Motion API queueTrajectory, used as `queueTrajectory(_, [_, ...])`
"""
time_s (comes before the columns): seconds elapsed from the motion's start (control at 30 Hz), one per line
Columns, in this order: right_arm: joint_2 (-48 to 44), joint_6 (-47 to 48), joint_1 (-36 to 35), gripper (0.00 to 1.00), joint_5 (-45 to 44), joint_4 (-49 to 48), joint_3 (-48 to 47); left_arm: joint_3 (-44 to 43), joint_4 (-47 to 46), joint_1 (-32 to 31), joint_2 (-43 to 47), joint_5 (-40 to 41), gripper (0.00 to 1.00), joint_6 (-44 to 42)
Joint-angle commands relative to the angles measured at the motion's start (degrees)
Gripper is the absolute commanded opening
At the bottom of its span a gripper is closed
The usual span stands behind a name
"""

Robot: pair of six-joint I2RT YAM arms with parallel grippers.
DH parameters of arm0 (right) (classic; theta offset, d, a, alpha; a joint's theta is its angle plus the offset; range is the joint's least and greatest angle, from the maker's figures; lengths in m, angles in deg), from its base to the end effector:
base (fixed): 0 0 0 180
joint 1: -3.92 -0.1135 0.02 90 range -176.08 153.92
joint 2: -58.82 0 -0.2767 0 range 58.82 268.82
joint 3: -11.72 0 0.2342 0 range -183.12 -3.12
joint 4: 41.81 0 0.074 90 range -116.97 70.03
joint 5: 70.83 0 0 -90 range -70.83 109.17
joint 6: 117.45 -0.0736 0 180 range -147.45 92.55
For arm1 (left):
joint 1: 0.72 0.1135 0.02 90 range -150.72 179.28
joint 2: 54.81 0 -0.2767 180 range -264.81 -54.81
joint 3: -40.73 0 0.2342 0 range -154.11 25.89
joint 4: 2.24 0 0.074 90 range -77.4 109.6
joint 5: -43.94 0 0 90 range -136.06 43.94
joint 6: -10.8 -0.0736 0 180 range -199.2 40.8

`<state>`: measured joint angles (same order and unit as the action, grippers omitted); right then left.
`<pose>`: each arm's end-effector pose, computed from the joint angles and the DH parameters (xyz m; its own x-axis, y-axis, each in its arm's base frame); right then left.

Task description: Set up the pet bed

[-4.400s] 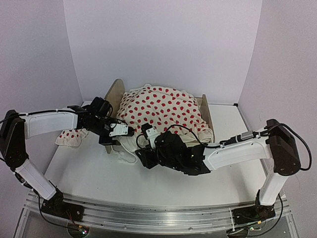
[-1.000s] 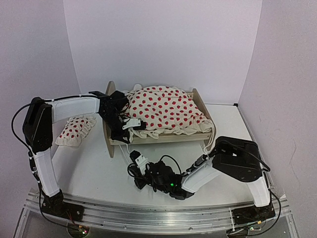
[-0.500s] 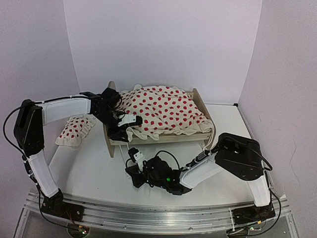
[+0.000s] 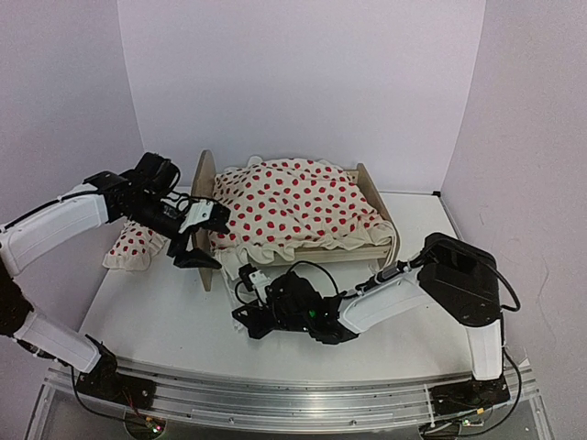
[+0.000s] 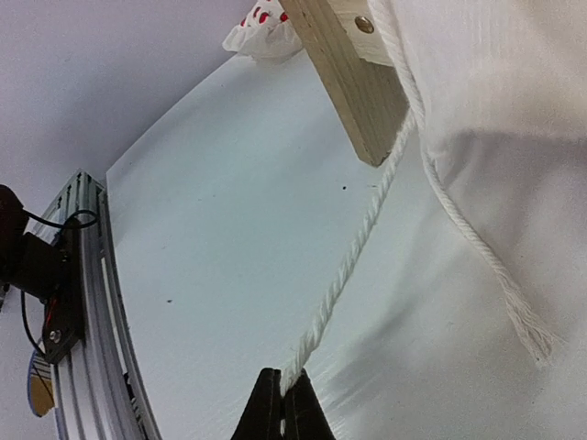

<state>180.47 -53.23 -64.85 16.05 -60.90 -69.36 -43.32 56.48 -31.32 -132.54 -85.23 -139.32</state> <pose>0.1777 0.4463 0.1427 -0.5162 -0.1296 -0.8466 -0.7639 0.5165 0.3868 0.2121 -0.1795 0.3058 0.2901 0.6094 -0.7379 0.9532 -0.1150 0.2797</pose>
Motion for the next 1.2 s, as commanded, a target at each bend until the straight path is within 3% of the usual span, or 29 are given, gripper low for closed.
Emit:
queueTrajectory(0.0, [-4.94, -2.43, -0.35, 0.00, 5.19, 3.88, -0.47, 13.95, -4.70, 0.31, 8.05, -0.22, 0.63, -3.29])
queueTrajectory(0.1, [-6.45, -3.65, 0.27, 0.00, 3.23, 7.86, -0.64, 22.28, -12.63, 0.28, 11.47, 2.76, 0.56, -1.02])
queueTrajectory(0.27, [-6.39, -2.81, 1.55, 0.00, 5.53, 12.48, -4.34, 29.65, -26.50, 0.03, 13.93, 3.14, 0.65, -3.64])
queueTrajectory(0.43, [-5.82, -3.84, 2.56, 0.00, 14.09, 12.53, -6.19, 33.32, -34.84, -1.37, 13.86, 1.29, 0.72, -13.23])
queueTrajectory(0.6, [-6.00, -2.02, 2.59, 0.00, 17.54, 12.66, -6.18, 38.41, -43.47, -3.30, 13.55, 2.47, 0.72, -21.68])
queueTrajectory(0.97, [-4.68, -1.70, 2.59, 0.00, 22.98, 10.58, -9.02, 36.43, -48.71, -6.23, 3.65, 8.53, 0.42, -23.23])
queueTrajectory(1.17, [-4.71, -2.00, 2.84, 0.00, 23.10, 10.33, -8.54, 34.95, -49.86, -6.23, 2.57, 10.51, 0.11, -19.96])
